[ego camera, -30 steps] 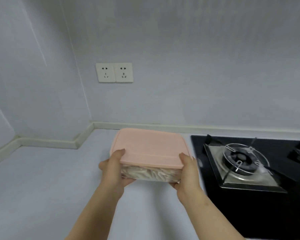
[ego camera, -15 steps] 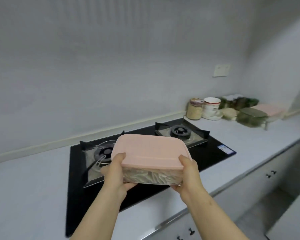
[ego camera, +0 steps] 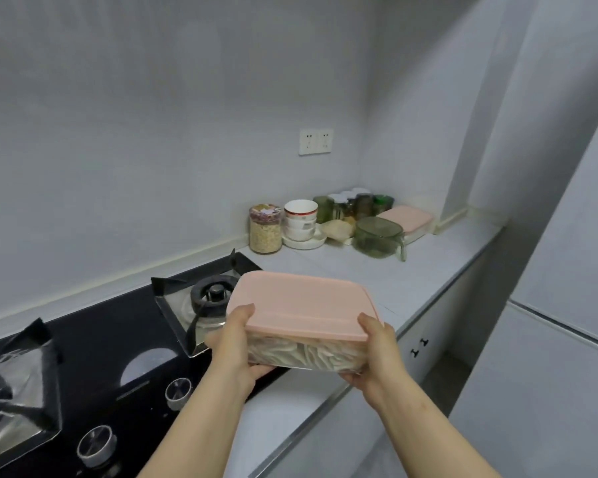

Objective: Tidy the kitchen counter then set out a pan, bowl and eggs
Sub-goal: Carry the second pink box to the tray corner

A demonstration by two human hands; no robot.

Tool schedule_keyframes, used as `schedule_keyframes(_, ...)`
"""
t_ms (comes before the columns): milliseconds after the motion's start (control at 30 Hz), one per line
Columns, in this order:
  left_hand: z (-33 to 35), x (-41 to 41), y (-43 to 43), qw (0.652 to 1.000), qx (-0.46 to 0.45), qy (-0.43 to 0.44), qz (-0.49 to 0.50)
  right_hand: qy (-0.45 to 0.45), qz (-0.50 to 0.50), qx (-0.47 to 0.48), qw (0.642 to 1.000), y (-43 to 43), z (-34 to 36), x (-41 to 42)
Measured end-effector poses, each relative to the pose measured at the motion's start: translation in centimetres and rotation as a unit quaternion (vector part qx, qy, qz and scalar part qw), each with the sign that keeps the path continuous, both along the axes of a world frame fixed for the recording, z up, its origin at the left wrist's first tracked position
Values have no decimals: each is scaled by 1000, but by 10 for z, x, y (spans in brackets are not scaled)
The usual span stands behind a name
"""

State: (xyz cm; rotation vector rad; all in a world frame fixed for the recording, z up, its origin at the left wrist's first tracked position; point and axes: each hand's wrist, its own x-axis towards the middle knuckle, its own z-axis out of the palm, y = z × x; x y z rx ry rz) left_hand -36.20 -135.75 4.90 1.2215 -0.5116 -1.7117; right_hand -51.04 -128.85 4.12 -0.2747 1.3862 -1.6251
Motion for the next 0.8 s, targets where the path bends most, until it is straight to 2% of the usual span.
schedule_keyframes(233,8,-118,-95,999,2,21,-48,0,-67,-6,998,-91,7,-108)
schedule_keyframes(567,19,-262,-216,991,-79,2,-111,-42,-126,-94,987,-207,13,-245)
schedule_keyframes(700,15,-336,-257,984,-115,7,-139,-26,-151,-96,983,-253,19,-323)
schedule_keyframes(800,14,-400,-287,985,-120,0,-123,-20,-167,-83,982,-287,27,-392)
